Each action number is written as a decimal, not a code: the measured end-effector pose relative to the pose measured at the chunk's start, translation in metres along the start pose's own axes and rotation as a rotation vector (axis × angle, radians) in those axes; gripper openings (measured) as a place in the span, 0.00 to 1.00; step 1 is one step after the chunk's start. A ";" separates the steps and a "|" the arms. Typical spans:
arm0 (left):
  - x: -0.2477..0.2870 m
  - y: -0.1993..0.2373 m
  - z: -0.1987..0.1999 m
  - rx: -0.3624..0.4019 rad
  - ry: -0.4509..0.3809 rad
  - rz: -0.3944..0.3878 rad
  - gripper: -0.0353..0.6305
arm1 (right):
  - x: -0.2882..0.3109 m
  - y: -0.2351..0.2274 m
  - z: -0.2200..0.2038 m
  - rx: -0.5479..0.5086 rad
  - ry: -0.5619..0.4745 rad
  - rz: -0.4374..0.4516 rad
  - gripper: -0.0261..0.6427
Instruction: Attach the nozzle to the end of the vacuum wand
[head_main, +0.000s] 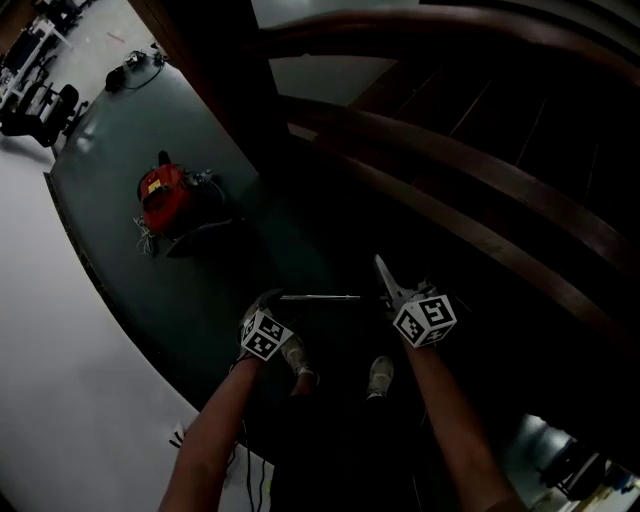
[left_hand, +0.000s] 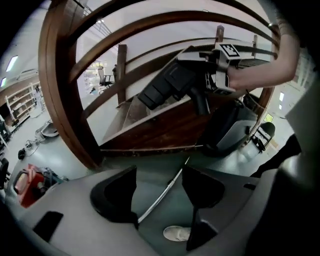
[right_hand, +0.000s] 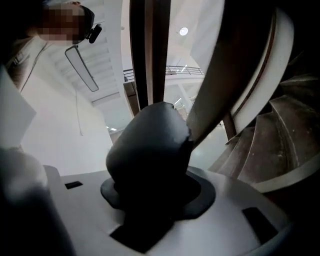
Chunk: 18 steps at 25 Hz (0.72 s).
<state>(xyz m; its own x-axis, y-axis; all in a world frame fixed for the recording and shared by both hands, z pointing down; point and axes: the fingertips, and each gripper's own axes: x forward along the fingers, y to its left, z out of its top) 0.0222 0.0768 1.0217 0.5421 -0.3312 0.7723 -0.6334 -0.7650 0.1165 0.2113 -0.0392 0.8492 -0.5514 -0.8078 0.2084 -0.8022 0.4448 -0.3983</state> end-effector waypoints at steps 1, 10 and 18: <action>0.030 0.001 -0.015 0.020 0.021 -0.013 0.48 | 0.009 -0.009 -0.017 -0.005 0.005 0.000 0.29; 0.264 -0.036 -0.197 0.228 0.302 -0.192 0.48 | 0.070 -0.075 -0.166 -0.004 0.055 0.018 0.29; 0.399 -0.030 -0.286 0.347 0.424 -0.233 0.48 | 0.112 -0.102 -0.246 -0.067 0.094 0.158 0.29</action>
<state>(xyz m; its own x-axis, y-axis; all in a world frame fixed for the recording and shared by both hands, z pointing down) 0.0996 0.1250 1.5047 0.3320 0.0614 0.9413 -0.2681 -0.9506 0.1566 0.1747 -0.0799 1.1326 -0.6884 -0.6873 0.2318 -0.7154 0.5905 -0.3735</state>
